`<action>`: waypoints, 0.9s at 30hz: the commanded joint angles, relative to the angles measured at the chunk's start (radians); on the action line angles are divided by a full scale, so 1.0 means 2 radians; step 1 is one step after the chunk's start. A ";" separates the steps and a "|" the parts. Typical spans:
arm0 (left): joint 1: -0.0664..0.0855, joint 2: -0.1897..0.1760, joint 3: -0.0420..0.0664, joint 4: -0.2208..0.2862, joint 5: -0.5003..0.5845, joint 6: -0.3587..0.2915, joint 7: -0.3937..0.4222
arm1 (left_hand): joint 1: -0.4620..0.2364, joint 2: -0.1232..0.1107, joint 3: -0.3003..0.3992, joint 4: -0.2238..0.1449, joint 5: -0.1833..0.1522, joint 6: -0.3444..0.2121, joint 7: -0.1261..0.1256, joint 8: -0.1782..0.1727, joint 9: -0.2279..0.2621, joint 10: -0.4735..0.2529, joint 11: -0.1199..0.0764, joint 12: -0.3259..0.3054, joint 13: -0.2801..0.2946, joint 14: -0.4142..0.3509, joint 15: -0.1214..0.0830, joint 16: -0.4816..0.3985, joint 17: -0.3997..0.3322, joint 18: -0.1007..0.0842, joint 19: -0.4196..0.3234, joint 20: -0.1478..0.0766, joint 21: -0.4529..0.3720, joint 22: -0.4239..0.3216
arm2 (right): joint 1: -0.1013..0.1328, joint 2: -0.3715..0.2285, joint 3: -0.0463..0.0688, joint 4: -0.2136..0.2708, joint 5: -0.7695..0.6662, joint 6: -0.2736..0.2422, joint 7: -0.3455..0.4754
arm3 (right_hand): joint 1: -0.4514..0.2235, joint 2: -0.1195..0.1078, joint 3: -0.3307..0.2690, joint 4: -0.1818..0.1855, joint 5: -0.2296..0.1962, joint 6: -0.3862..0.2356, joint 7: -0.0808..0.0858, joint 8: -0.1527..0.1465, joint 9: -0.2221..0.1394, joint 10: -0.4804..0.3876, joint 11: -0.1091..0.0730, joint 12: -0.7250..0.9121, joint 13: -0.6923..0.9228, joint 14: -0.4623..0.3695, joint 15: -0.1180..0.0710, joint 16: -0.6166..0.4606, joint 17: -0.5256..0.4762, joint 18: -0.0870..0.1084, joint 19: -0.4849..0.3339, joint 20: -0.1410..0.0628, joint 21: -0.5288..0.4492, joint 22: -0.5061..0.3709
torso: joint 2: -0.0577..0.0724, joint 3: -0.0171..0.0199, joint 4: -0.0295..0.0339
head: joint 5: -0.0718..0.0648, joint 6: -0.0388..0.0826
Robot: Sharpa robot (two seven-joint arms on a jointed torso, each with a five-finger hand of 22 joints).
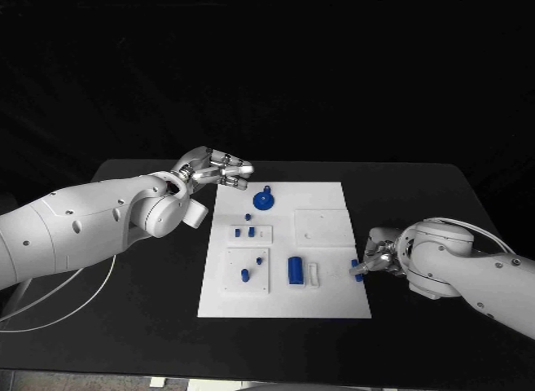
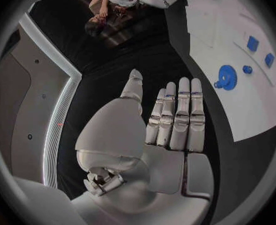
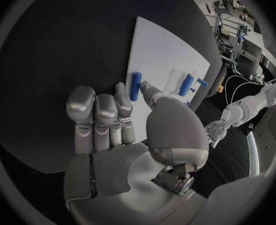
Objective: Assemble the parts on the task board
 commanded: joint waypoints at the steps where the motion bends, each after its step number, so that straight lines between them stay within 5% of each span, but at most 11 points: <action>1: 0.000 0.001 0.000 0.001 0.000 0.009 0.001 | -0.003 0.004 -0.001 0.001 -0.001 0.000 0.000 0.001 0.001 -0.003 0.000 -0.001 0.000 -0.003 0.000 -0.001 -0.001 -0.002 0.001 0.003 0.002 -0.001 | -0.004 0.003 -0.004 -0.004 -0.009 0.002 -0.017 | 0.013 0.015 0.009 -0.024 0.003 0.004 -0.001 -0.003 -0.001 0.001 0.000 0.000 0.001 0.002 0.002 -0.003 -0.001 -0.003 0.020 0.001 -0.002 0.054 | 0.000 0.0002 0.0000 | 0.000 0.000; 4: 0.000 0.002 0.000 0.000 -0.001 0.009 0.000 | -0.003 0.004 -0.001 0.001 -0.001 0.000 0.000 0.001 0.001 -0.003 0.000 -0.001 0.000 -0.003 0.000 -0.001 -0.001 -0.002 0.001 0.003 0.002 -0.001 | -0.005 0.005 -0.004 -0.007 -0.010 -0.003 -0.017 | 0.013 0.035 0.017 -0.068 0.031 0.005 -0.002 -0.003 0.000 -0.001 -0.001 0.002 0.000 0.002 0.002 -0.003 -0.002 -0.003 0.020 0.001 -0.002 0.054 | 0.000 -0.0001 -0.0003 | 0.000 0.000; 7: 0.000 0.002 0.000 0.000 -0.001 0.010 -0.001 | -0.003 0.004 -0.001 0.001 -0.001 0.000 0.000 0.001 0.001 -0.003 0.000 -0.001 0.000 -0.003 0.000 -0.001 -0.001 -0.002 0.001 0.003 0.002 -0.001 | -0.005 0.006 -0.005 -0.009 -0.011 -0.008 -0.017 | 0.008 0.053 0.039 -0.120 0.126 0.006 0.001 -0.003 0.001 -0.004 -0.002 0.002 0.000 0.002 0.001 -0.003 -0.003 -0.003 0.020 0.001 -0.002 0.055 | 0.000 -0.0001 -0.0001 | 0.000 0.000; 12: 0.000 0.002 0.000 0.000 -0.002 0.010 -0.003 | -0.003 0.005 -0.001 0.001 -0.001 -0.001 0.000 0.001 0.001 -0.003 0.000 -0.001 0.000 -0.004 0.001 -0.001 -0.001 -0.002 0.001 0.004 0.002 -0.002 | -0.005 0.007 -0.005 -0.011 -0.009 -0.019 -0.016 | -0.016 0.064 0.069 -0.163 0.164 0.010 0.001 -0.003 0.006 -0.004 -0.002 0.003 -0.001 0.001 0.001 -0.002 -0.004 -0.003 0.019 0.001 0.000 0.055 | 0.000 0.0001 0.0001 | -0.001 0.001; 18: 0.000 0.001 0.000 0.000 -0.005 0.011 -0.007 | 0.000 0.007 0.000 0.001 -0.001 -0.003 0.001 0.001 0.001 -0.004 0.001 -0.001 0.000 -0.004 0.001 -0.001 -0.001 -0.001 0.001 0.004 0.002 -0.002 | -0.005 0.005 -0.005 -0.012 0.007 -0.047 -0.010 | -0.026 0.066 0.084 -0.182 0.173 0.020 -0.001 -0.002 0.014 -0.004 -0.003 -0.001 -0.005 0.001 0.001 -0.005 -0.007 -0.003 0.018 0.001 0.001 0.055 | 0.000 0.0004 0.0000 | 0.001 0.001; 27: 0.000 0.000 -0.001 0.000 -0.009 0.011 -0.010 | 0.001 0.008 0.000 0.000 -0.001 -0.004 0.001 0.001 0.001 -0.005 0.001 -0.001 0.000 -0.004 0.001 -0.001 0.000 -0.001 0.001 0.004 0.002 -0.003 | -0.005 -0.007 -0.001 -0.005 0.026 -0.070 -0.006 | -0.025 0.065 0.084 -0.183 0.175 0.027 -0.003 -0.002 0.020 -0.002 -0.004 0.000 -0.007 0.001 0.001 -0.004 -0.009 -0.003 0.018 0.001 0.003 0.055 | 0.000 0.0006 -0.0005 | 0.001 0.001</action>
